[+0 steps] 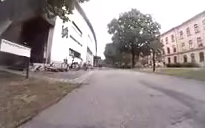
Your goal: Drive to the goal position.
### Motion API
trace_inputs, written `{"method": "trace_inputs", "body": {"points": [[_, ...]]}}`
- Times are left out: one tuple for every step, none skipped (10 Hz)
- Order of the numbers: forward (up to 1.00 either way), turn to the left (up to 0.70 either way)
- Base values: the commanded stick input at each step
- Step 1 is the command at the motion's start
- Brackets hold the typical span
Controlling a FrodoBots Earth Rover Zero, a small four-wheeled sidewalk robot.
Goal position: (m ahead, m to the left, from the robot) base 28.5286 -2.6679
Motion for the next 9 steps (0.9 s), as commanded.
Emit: {"method": "trace_inputs", "body": {"points": [[0.7,0.0],[0.7,0.0],[0.7,0.0],[0.7,0.0],[0.7,0.0],[0.7,0.0],[0.7,0.0],[0.7,0.0],[0.7,0.0]]}}
